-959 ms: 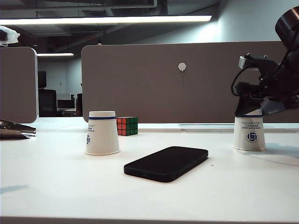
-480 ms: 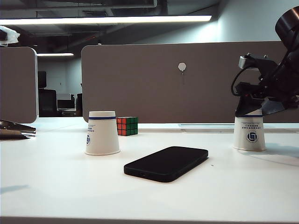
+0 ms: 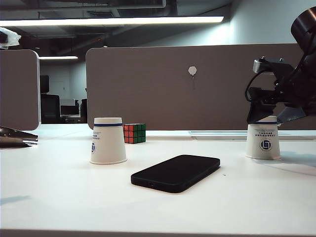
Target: Carefully pick up the cup on the right and stack it on top of the cup on the left.
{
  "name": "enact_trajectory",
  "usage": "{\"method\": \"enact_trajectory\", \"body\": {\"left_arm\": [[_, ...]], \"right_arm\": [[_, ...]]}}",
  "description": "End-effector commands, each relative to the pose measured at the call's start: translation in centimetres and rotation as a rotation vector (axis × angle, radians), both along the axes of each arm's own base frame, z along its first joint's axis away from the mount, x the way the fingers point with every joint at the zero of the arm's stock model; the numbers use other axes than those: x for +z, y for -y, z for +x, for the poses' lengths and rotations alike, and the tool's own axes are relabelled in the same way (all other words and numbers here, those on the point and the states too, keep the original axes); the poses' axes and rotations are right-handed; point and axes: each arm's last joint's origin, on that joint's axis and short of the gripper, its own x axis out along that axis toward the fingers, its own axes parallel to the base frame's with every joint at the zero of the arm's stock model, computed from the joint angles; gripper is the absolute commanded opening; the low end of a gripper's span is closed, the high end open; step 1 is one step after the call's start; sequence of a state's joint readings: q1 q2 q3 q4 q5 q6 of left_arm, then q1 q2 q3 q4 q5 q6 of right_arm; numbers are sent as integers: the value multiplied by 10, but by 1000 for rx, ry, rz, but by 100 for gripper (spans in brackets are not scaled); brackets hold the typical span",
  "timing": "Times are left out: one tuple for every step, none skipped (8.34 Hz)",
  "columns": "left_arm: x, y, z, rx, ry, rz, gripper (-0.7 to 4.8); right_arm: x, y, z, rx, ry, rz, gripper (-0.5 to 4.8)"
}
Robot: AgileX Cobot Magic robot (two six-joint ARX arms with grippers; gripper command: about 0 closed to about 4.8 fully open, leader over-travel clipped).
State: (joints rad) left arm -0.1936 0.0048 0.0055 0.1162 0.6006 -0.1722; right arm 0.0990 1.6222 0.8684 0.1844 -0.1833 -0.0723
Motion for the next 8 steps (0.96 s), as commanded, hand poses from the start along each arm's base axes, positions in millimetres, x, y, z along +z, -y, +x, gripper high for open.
{"method": "enact_trajectory", "body": {"left_arm": [[2,0,0,-3,22,2,-4],[2,0,0,-3,22,2,-4],[2,0,0,-3,22,2,-4],[2,0,0,-3,22,2,-4],[2,0,0,-3,22,2,-4],[2,0,0,-3,22,2,-4],[2,0,0,-3,22,2,-4],[2,0,0,-3,22,2,-4]], "right_arm": [[-6,0,5,-2,7,0,419],[-8,0,6,-2,1,0,419],[-10,0,6,-5,-9,-3,417],[-10,0,6,-6,-7,-3,411],[-10,0,6,-6,-6,-3,332],[-10,0,6,-6,-5,-3,332],[-8,0,7,-5,15,-1,466],[-7,0,7,-5,23,-1,477]]}}
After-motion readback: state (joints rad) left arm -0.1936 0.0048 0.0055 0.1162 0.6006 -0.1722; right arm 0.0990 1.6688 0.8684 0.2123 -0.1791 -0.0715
